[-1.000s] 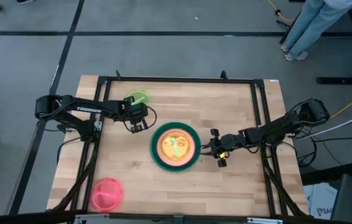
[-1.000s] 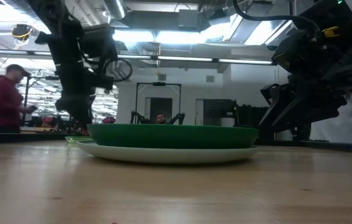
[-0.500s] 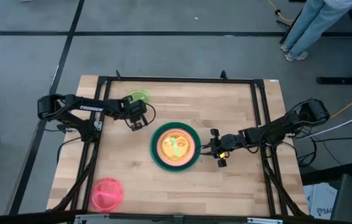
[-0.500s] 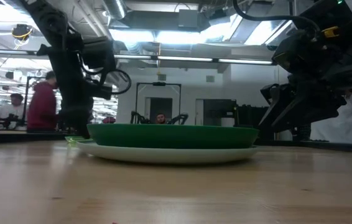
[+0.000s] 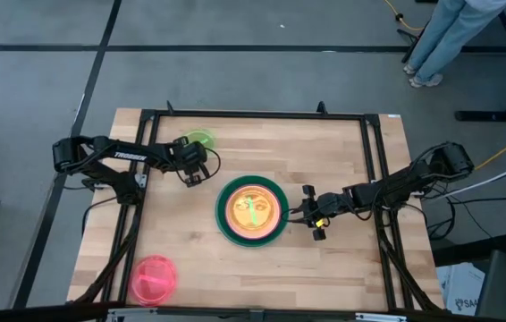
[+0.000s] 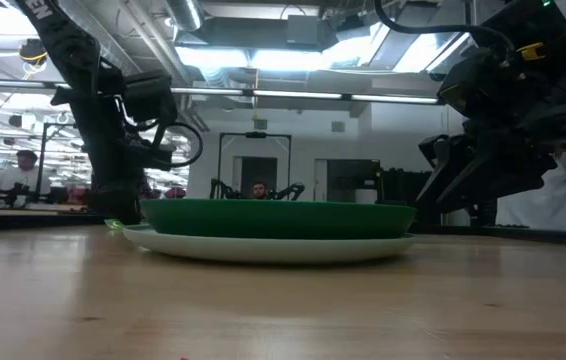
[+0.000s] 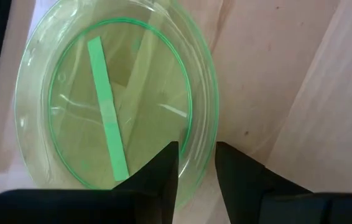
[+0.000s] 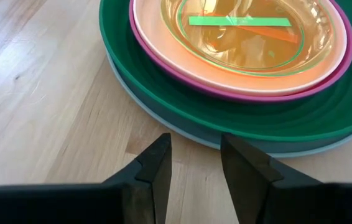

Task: Stack plastic plates
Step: Stack the light green plate on top of the light green plate

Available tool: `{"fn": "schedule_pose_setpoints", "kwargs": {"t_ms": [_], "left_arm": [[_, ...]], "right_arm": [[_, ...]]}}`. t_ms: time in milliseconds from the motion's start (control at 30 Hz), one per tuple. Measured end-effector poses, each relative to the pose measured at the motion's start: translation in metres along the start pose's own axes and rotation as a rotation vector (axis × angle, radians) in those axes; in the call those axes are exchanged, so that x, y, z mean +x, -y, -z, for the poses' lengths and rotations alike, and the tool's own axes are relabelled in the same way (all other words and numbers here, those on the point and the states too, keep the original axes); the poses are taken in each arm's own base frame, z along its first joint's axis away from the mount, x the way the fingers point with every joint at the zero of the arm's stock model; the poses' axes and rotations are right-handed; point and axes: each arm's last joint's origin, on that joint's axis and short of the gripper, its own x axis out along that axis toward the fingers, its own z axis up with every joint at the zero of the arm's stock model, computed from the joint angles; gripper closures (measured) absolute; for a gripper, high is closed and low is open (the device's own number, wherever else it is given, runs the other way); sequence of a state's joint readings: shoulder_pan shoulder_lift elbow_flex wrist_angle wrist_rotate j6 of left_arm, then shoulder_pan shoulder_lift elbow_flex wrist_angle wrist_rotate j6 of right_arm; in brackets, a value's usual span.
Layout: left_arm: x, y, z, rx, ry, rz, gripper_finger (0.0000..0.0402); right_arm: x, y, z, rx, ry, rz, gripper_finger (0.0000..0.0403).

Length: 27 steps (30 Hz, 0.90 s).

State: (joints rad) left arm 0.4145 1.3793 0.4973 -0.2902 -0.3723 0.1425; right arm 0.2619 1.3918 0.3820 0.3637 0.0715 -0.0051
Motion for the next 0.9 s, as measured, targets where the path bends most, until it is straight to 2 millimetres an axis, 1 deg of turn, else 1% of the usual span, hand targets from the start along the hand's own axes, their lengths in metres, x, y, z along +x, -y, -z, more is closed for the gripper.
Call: {"fn": "schedule_pose_setpoints", "kwargs": {"t_ms": [133, 367, 467, 600, 733, 900], "left_arm": [[0.001, -0.001, 0.000, -0.006, 0.003, 0.024, 0.0324], [0.001, 0.000, -0.001, -0.011, 0.014, 0.038, 0.0394], [0.001, -0.001, -0.002, -0.023, 0.024, 0.028, 0.0396], [-0.002, 0.004, -0.006, 0.000, 0.044, 0.005, 0.0399], [-0.015, 0.013, -0.023, 0.038, 0.107, 0.001, 0.0399], [-0.042, 0.031, -0.049, 0.110, 0.208, 0.043, 0.0400]], "right_arm": [[0.000, 0.000, 0.000, 0.000, 0.000, 0.000, 0.0272], [0.000, 0.000, 0.000, -0.003, 0.000, 0.000, 0.0272], [0.000, 0.000, 0.000, -0.003, 0.000, 0.000, 0.0272], [0.000, 0.000, 0.000, -0.004, 0.000, 0.001, 0.0272], [0.000, 0.000, 0.000, -0.002, 0.000, 0.001, 0.0272], [0.000, 0.000, 0.000, 0.001, 0.000, 0.001, 0.0272]]}}
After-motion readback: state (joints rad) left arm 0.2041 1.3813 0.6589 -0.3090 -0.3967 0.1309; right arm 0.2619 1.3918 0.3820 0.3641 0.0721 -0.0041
